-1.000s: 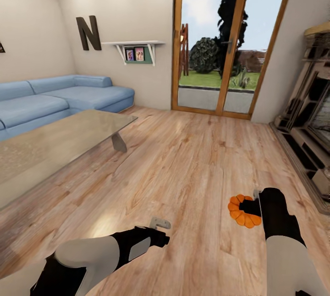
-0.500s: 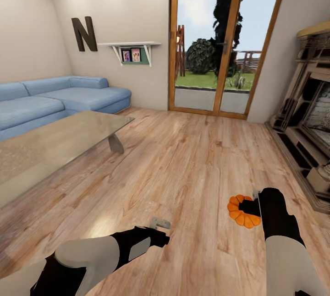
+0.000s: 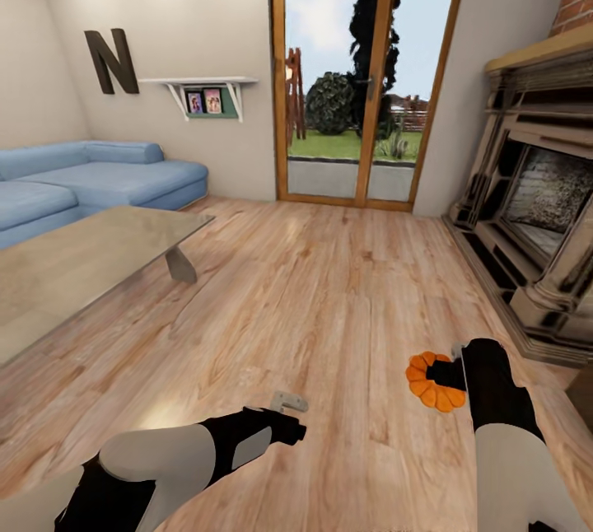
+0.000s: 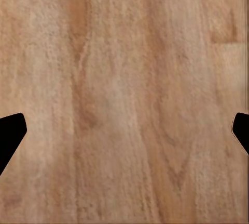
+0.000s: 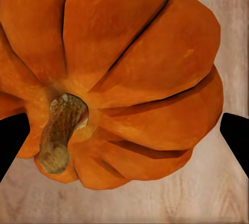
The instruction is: Place each of the two pumpkins and all three candles from the living room inside a cabinet in the living room (use any cabinet), then make sure every cabinet is closed, and position the cauldron so it is next to a table in the living room.
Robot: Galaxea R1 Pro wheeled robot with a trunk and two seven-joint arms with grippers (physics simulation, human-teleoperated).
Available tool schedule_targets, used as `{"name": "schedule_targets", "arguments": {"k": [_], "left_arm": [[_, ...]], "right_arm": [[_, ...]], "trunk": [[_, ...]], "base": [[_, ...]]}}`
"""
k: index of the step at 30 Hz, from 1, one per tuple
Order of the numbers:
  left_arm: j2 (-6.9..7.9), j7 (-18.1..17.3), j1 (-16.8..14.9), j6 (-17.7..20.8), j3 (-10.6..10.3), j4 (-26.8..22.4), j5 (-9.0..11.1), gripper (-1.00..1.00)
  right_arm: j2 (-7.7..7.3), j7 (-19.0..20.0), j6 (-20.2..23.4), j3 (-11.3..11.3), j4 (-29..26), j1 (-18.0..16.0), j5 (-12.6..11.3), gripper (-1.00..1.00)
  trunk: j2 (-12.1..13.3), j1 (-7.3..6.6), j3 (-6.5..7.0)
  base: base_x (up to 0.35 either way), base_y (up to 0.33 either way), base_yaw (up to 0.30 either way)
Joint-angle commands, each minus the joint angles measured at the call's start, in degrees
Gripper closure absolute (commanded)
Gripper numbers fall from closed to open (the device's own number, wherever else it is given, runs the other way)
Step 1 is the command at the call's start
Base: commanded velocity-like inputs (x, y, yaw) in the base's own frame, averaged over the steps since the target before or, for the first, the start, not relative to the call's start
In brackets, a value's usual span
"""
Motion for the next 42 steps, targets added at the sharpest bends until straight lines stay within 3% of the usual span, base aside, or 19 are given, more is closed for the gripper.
{"name": "schedule_targets", "arguments": {"k": [1, 30, 35, 38, 40, 42], "left_arm": [[0.00, 0.3, -0.1, 0.1, -0.2, -0.1, 0.3, -1.00], [0.07, 0.3, -0.1, 0.0, -0.2, 0.1, 0.3, -1.00], [0.08, 0.3, -0.1, 0.0, -0.3, 0.1, 0.3, -1.00], [0.14, 0.3, -0.1, 0.0, -0.3, 0.2, 0.3, -1.00], [0.20, 0.3, -0.1, 0.0, -0.2, 0.2, 0.3, -1.00], [0.25, 0.4, -0.1, 0.1, -0.2, 0.2, 0.3, -1.00]], "right_arm": [[0.04, 0.6, 0.1, -0.1, 0.0, -0.1, 0.6, 1.00], [0.37, 0.5, -0.1, 0.1, 0.1, 0.0, 0.9, 1.00], [0.53, 0.5, -0.2, 0.2, 0.3, 0.0, 0.9, 1.00], [1.24, 0.5, -0.3, 0.2, 0.7, 0.0, 0.8, 1.00], [2.90, 0.6, -0.5, 0.6, 1.0, 0.0, 0.9, 1.00], [4.60, 0.6, -0.1, 3.3, 0.8, 0.0, 1.7, 1.00]], "trunk": [[0.0, -0.01, -0.03], [0.0, -0.01, 0.78], [0.0, -0.09, 1.51], [0.0, -0.09, 1.52], [0.0, -0.09, 1.52], [0.0, -0.09, 1.52]], "base": [[0.000, 0.000, -0.230], [0.000, 0.000, -0.224], [0.000, 0.000, -0.184], [0.000, 0.000, -0.062], [0.000, 0.000, -0.025], [0.000, 0.000, -0.011]]}}
